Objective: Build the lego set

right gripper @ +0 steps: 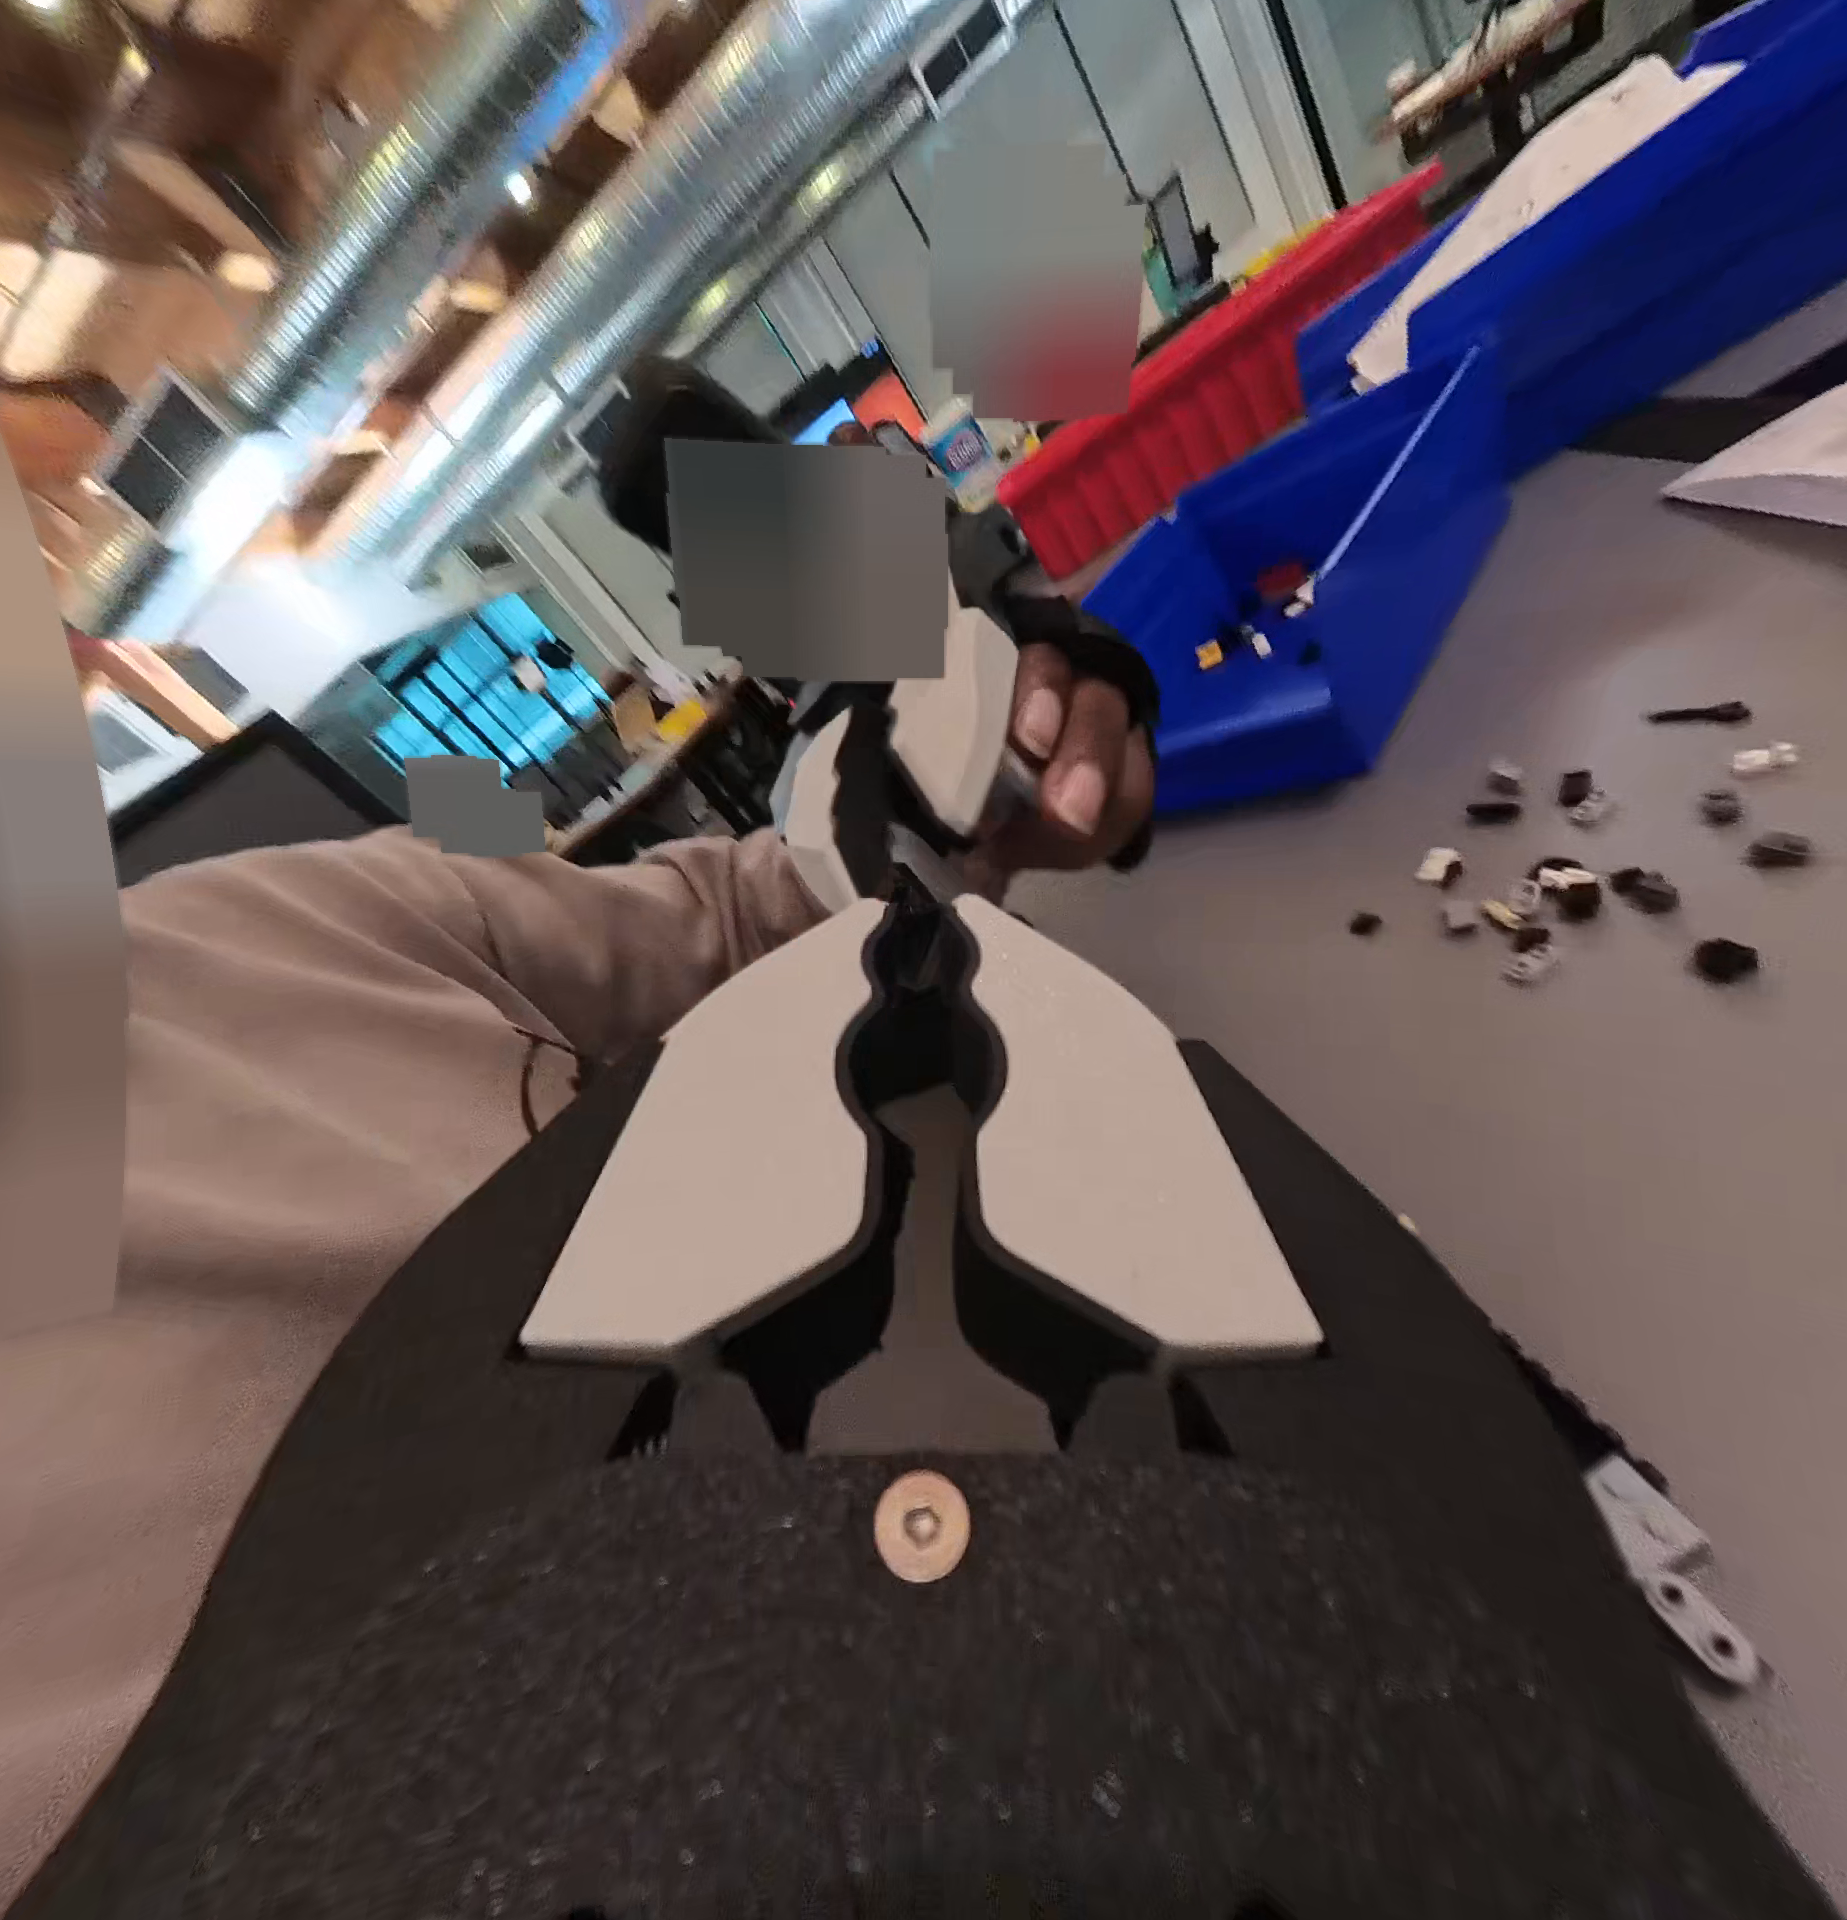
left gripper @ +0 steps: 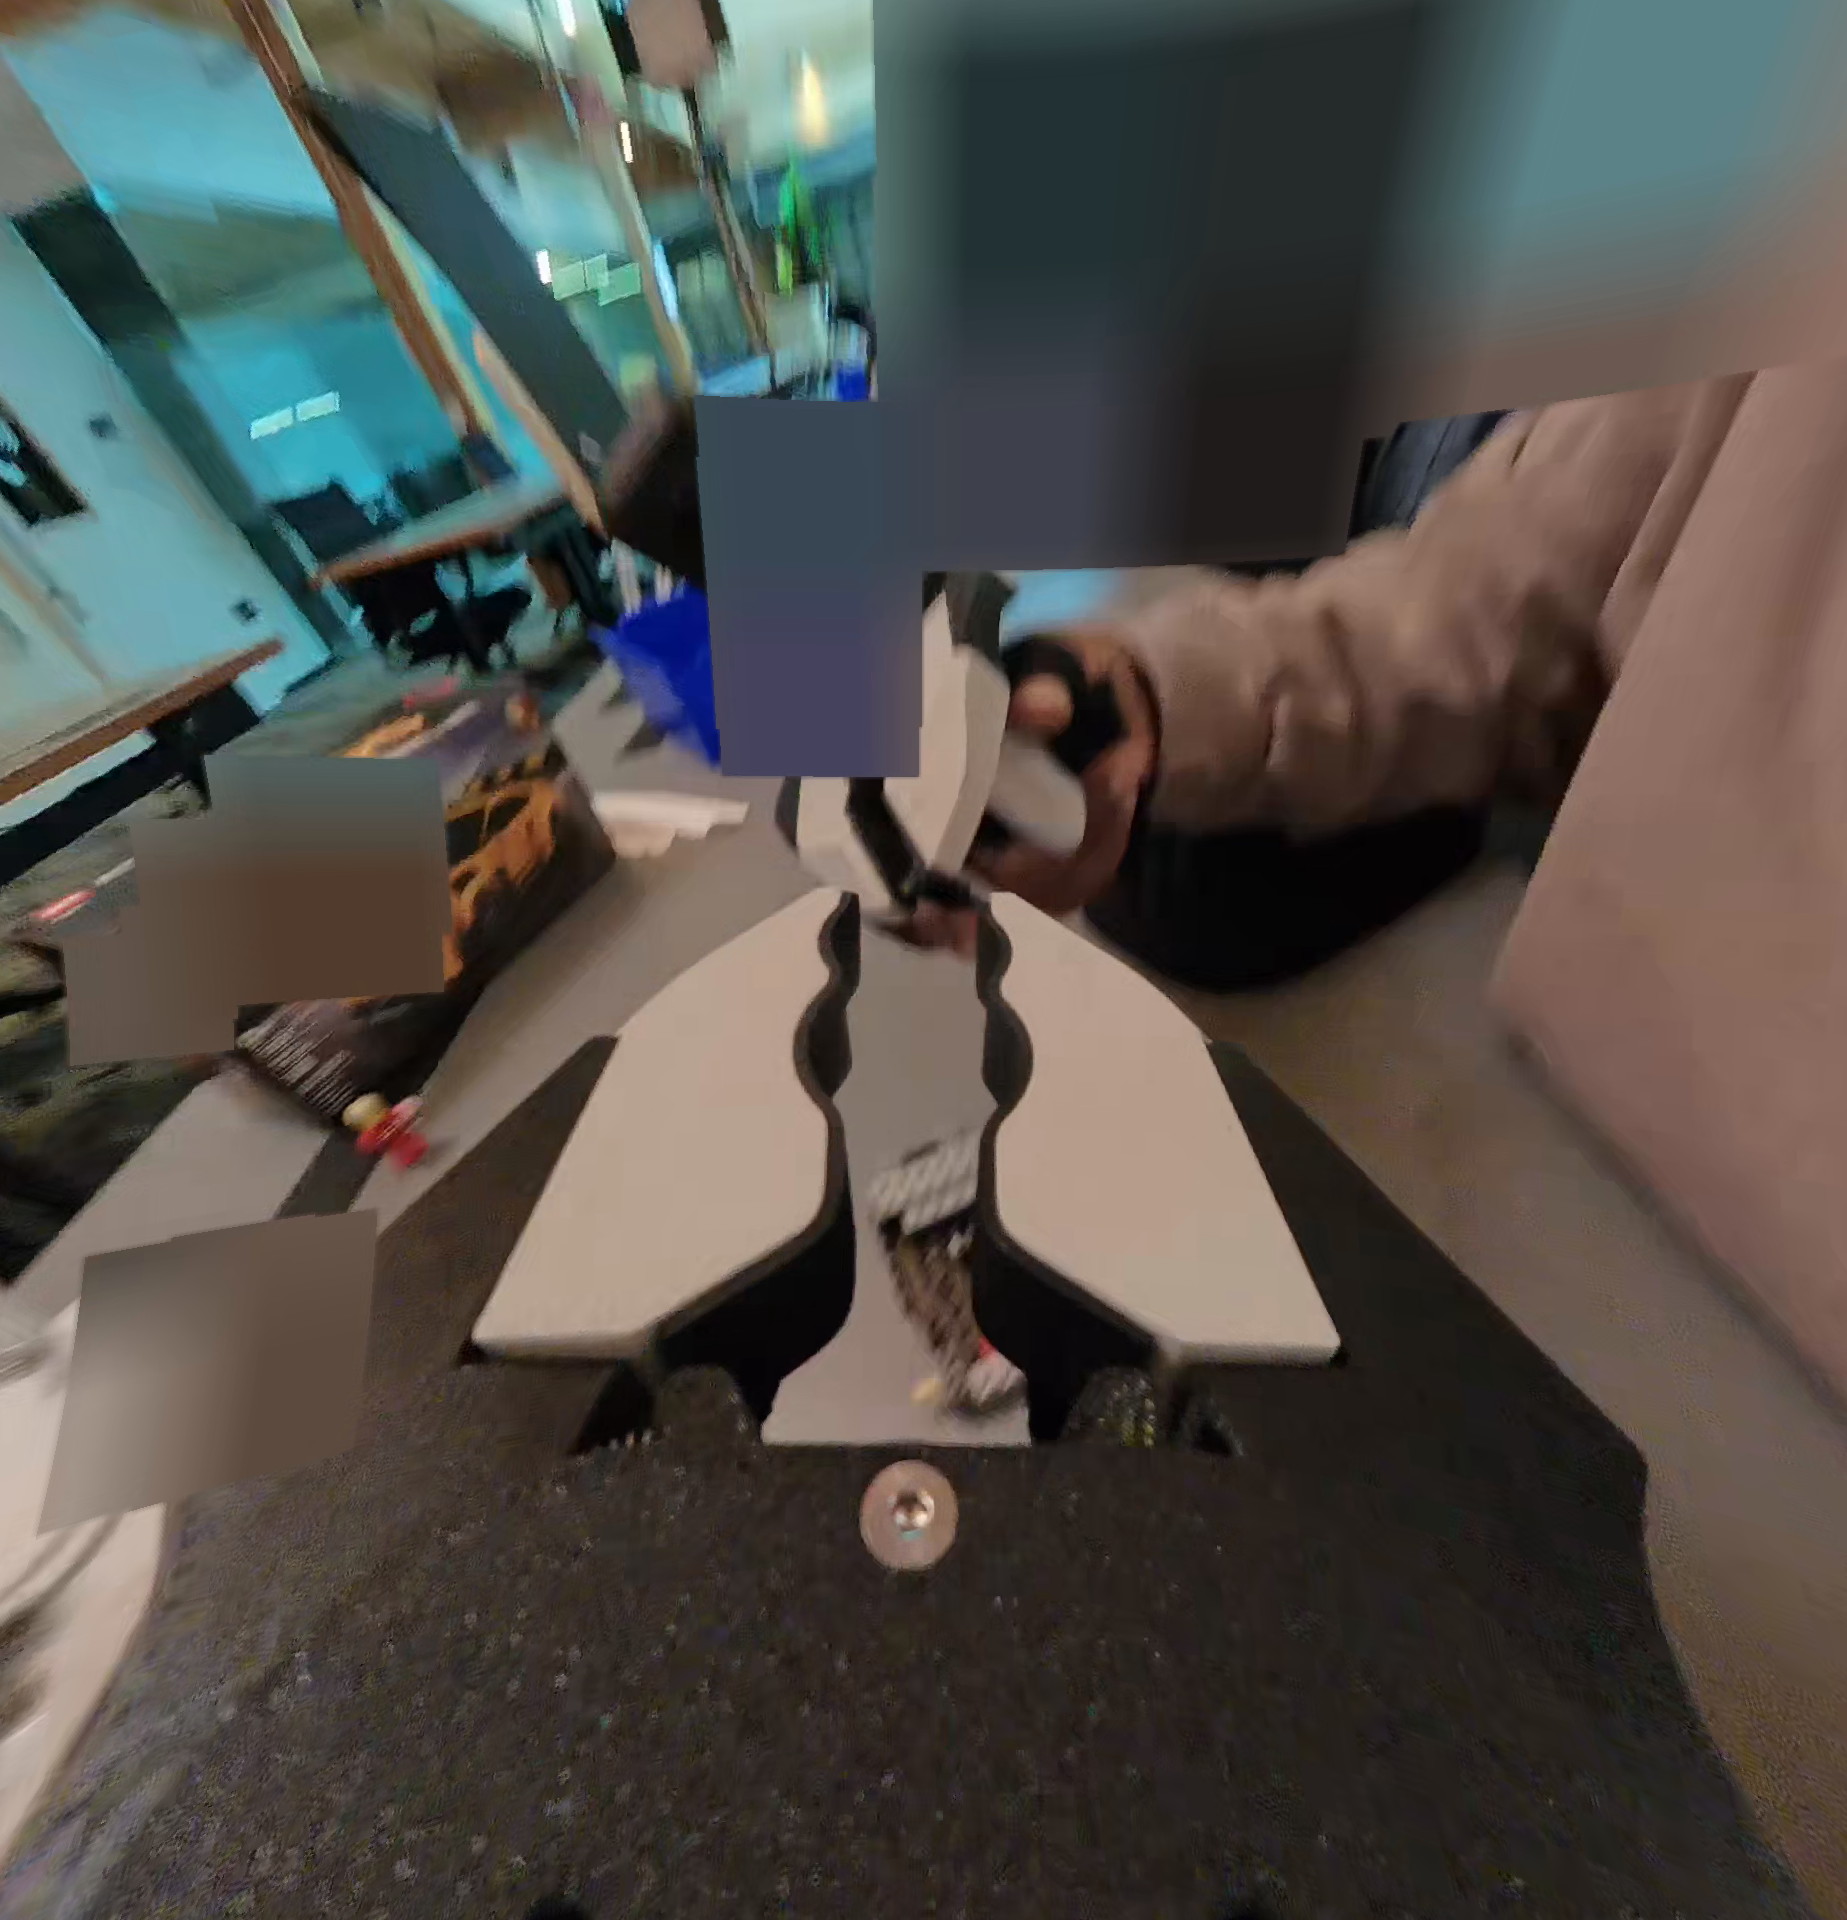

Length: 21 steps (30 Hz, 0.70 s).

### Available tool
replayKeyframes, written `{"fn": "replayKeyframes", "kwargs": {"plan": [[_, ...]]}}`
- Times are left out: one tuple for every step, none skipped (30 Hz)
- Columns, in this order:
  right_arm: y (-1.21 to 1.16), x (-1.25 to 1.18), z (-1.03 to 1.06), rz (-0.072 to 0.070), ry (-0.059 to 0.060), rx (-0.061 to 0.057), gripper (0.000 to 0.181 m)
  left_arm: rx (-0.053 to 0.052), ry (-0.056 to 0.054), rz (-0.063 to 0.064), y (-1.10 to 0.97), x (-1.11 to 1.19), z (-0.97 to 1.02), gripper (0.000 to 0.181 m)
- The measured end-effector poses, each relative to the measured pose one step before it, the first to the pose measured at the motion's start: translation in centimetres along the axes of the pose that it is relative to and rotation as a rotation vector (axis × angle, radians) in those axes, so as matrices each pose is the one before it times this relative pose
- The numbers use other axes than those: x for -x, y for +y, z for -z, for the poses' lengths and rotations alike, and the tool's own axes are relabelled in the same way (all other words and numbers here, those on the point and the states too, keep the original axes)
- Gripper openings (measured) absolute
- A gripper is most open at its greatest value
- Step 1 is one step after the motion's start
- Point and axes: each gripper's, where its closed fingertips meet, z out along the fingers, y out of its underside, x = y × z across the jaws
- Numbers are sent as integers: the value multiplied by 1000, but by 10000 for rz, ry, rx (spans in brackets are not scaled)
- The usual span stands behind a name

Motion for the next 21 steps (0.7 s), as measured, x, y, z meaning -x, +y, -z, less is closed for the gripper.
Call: {"fn": "replayKeyframes", "kwargs": {"plan": [[452,-243,-66,27,185,317,7,674,-159,-526,887,-98,-197,22],[500,-295,-202,32,186,287,7,314,-123,-291,381,-137,-201,22],[508,-184,-276,21,90,233,7,156,-111,-128,169,-52,-177,21],[278,-261,-171,-48,93,79,7,224,33,-139,322,-185,-129,20],[50,-354,27,-61,108,-35,7,296,36,-175,429,-206,-83,11],[151,-269,27,-85,33,57,7,246,-125,-229,315,-10,-79,9],[202,-273,-41,-86,85,99,7,286,-103,-248,341,-24,-85,9],[171,-319,-42,40,174,72,7,325,-96,-182,390,23,-96,9],[54,-212,-12,97,114,3,7,209,-96,-69,249,62,-82,9],[-97,-70,56,75,-8,-72,7,33,-99,109,50,125,-30,9],[-153,-66,75,170,-23,-78,7,-73,-73,239,-3,183,-21,9],[-139,-391,154,351,210,-37,8,-47,-105,301,192,307,-12,9],[0,-862,360,637,534,100,12,48,-78,415,602,406,21,9],[255,-1017,508,909,612,245,15,85,67,731,859,359,38,9],[772,-1343,567,1000,789,543,17,221,203,1012,1192,323,-12,9],[1337,-1383,438,1106,792,790,22,460,306,1021,1633,284,-135,9],[1519,-856,198,1007,474,732,27,468,89,801,1738,588,-254,9],[1454,-280,-40,673,118,595,30,420,78,595,1658,574,-390,9],[1212,194,-248,330,-197,444,37,385,166,465,1426,358,-505,9],[928,451,-388,111,-359,324,44,227,91,311,988,324,-522,9],[844,388,-453,99,-282,363,50,221,115,98,813,160,-545,9]]}}
